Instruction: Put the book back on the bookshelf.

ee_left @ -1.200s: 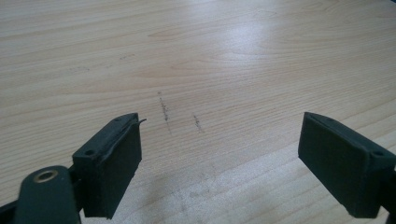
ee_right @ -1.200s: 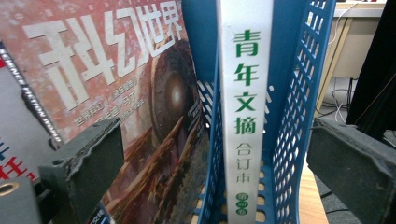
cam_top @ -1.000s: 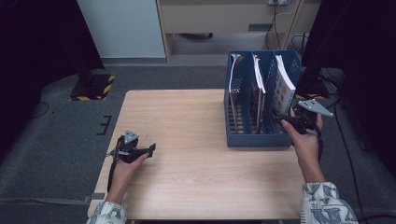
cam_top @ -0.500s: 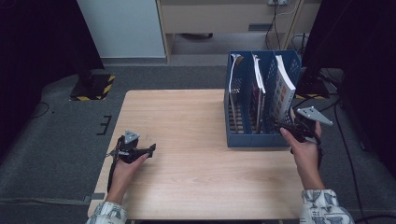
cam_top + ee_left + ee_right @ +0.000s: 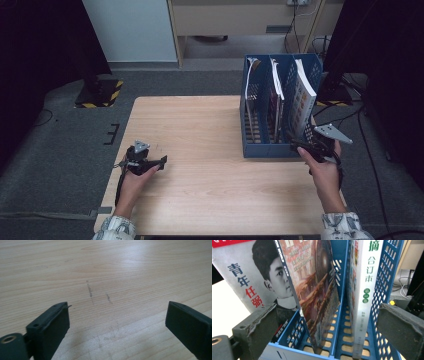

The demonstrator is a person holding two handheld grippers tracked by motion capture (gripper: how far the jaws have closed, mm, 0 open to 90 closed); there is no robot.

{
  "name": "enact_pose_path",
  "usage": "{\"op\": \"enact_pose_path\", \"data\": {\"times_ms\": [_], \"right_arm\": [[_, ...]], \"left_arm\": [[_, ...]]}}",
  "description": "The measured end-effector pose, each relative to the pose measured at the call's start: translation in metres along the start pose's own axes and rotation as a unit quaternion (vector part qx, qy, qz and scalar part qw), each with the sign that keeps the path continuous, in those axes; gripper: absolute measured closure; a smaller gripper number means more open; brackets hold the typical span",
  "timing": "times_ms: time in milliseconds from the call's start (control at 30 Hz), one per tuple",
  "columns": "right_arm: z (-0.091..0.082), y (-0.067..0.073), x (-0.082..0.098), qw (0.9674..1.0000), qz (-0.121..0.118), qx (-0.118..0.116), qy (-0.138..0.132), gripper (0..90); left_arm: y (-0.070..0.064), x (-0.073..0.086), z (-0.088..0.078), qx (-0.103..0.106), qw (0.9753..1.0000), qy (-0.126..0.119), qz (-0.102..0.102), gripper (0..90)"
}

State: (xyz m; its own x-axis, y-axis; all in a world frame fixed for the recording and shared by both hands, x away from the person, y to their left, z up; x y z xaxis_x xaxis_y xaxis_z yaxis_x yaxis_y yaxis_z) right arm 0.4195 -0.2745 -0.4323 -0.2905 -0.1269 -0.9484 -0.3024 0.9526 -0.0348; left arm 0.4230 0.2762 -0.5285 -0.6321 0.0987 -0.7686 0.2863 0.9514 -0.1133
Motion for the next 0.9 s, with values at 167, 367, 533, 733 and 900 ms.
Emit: {"op": "enact_pose_path", "data": {"times_ms": [167, 367, 533, 733, 900], "right_arm": [[-0.003, 0.002, 0.005, 1.0000, 0.001, -0.003, 0.002, 4.2], [-0.006, 0.008, 0.010, 1.0000, -0.001, -0.007, 0.007, 4.3], [-0.011, 0.018, 0.019, 0.9996, -0.014, -0.018, 0.018, 4.3], [-0.012, 0.028, 0.025, 0.9990, -0.025, -0.027, 0.026, 4.5], [-0.016, 0.036, 0.029, 0.9983, -0.033, -0.038, 0.030, 4.4]], "left_arm": [[0.000, 0.001, 0.001, 0.001, 1.0000, 0.004, 0.001, 3.9], [-0.001, 0.001, 0.003, -0.001, 0.9999, 0.010, 0.006, 3.8], [-0.001, 0.002, 0.004, -0.002, 0.9999, 0.014, 0.006, 4.1], [-0.002, 0.003, 0.005, 0.000, 0.9998, 0.018, 0.011, 4.1], [-0.002, 0.003, 0.006, 0.000, 0.9998, 0.019, 0.010, 4.2]]}}
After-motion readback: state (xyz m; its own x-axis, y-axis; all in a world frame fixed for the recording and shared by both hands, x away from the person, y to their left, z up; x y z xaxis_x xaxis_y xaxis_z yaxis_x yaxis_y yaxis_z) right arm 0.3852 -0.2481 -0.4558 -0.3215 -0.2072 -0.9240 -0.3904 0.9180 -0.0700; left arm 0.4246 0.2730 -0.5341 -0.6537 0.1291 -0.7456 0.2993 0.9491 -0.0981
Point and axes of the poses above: each handheld gripper's, and its own axes: z roughly forward along the jaws, x roughly out of its underside, y roughly to its left, the point moved 1 cm from there along z, roughly forward along the jaws, and after that the axes turned 6 degrees about -z, right-handed, at the moved point
